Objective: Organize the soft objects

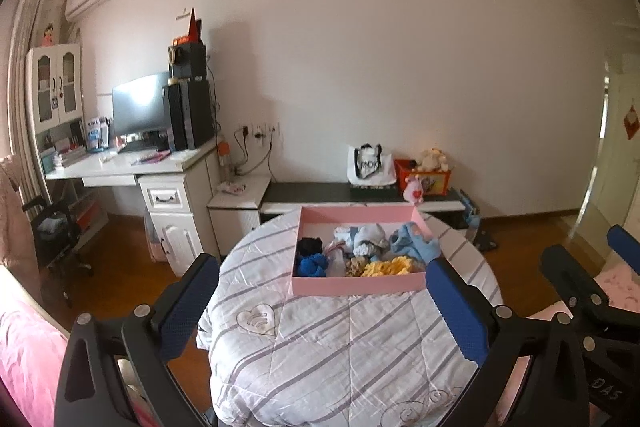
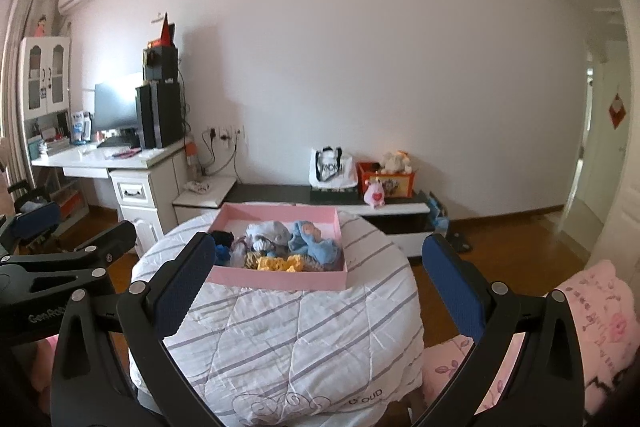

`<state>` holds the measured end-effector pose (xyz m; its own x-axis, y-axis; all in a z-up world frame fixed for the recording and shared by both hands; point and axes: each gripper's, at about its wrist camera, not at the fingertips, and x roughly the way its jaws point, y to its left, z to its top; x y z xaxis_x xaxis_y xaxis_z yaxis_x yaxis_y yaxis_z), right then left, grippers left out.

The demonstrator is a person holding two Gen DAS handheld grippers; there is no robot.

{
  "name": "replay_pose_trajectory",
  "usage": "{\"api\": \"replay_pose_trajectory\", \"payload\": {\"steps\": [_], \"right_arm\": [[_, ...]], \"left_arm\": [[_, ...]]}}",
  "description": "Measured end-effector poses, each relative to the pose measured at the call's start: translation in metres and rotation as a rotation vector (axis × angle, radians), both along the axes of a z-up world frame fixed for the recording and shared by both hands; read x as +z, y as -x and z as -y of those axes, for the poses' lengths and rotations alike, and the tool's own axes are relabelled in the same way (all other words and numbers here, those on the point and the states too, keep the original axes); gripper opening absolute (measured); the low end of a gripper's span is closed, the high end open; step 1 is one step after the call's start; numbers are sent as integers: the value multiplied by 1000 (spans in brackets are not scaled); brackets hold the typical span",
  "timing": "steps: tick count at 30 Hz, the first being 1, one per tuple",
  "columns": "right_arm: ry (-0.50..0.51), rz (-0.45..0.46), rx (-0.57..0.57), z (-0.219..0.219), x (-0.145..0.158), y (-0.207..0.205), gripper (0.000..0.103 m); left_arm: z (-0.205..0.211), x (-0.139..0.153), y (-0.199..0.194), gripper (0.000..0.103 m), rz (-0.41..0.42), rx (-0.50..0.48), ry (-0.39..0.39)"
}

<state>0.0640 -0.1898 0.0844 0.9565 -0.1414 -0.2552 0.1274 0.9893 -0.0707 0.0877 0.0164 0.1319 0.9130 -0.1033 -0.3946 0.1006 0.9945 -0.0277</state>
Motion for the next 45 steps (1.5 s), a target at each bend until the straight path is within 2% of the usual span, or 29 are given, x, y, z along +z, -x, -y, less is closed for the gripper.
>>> {"api": "replay_pose_trajectory", "payload": {"steps": [10, 15, 32, 45], "right_arm": [[8, 96, -5, -2, 16, 39, 103], [18, 129, -10, -5, 20, 52, 103], [63, 192, -23, -13, 28, 87, 103], [64, 210, -34, -12, 29, 96, 103]], "left_arm": [[8, 5, 49, 103, 95, 6, -8], [8, 1, 59, 103, 111, 2, -1], [7, -1, 88, 103, 164, 20, 21], [14, -9, 87, 103, 175, 19, 17]]}}
